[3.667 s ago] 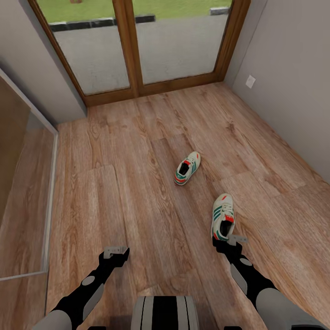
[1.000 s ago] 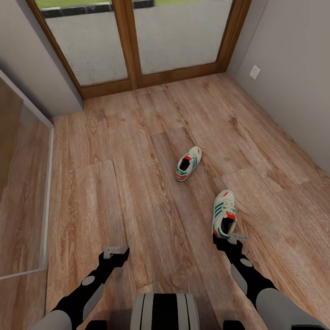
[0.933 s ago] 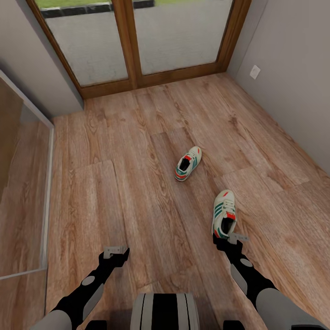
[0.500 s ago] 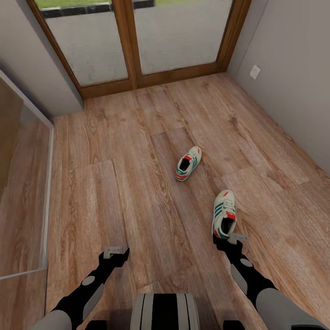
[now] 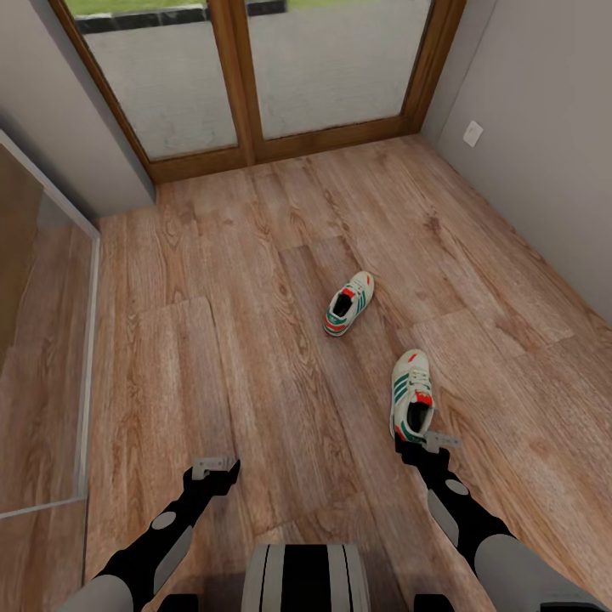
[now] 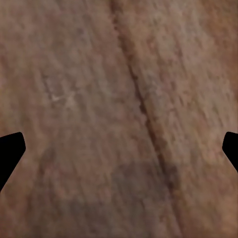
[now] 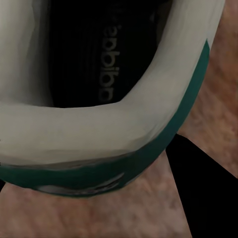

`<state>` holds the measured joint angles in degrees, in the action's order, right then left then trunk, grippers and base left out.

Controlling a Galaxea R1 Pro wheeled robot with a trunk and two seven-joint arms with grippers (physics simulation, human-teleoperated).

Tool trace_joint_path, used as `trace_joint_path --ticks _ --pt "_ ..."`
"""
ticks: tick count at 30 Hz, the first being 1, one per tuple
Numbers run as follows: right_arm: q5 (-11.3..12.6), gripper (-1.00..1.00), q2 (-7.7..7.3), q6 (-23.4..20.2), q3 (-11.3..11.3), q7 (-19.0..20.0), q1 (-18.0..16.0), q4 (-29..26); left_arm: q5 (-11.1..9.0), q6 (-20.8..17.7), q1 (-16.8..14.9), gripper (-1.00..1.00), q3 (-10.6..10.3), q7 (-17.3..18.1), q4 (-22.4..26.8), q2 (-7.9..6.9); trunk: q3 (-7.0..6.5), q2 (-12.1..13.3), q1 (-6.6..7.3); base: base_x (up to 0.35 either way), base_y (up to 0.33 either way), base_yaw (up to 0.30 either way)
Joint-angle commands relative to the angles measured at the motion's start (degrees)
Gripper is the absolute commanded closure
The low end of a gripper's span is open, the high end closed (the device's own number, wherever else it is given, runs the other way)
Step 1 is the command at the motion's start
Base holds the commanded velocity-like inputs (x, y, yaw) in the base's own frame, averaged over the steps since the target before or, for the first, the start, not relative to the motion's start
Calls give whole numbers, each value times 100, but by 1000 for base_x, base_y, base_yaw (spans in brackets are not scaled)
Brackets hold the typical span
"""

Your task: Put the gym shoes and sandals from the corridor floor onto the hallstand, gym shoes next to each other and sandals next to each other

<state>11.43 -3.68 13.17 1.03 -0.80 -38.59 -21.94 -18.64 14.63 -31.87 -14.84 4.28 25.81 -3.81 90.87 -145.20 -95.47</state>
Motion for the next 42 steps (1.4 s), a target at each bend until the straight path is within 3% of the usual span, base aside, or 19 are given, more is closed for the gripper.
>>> trace_joint_path --ticks 1,34,42 --pt "48 100 -1 19 11 -7 -3 3 -61 22 -4 -100 -36 11 -6 -6 3 -1 1 0 0 0" --pt "44 100 -8 11 10 0 -6 -80 -61 22 -4 -100 -36 14 -7 -6 3 -1 1 0 0 0" --pt "20 100 -20 -290 -13 -8 0 -140 -61 22 -4 -100 -61 20 -22 28 3 -1 1 0 0 0"
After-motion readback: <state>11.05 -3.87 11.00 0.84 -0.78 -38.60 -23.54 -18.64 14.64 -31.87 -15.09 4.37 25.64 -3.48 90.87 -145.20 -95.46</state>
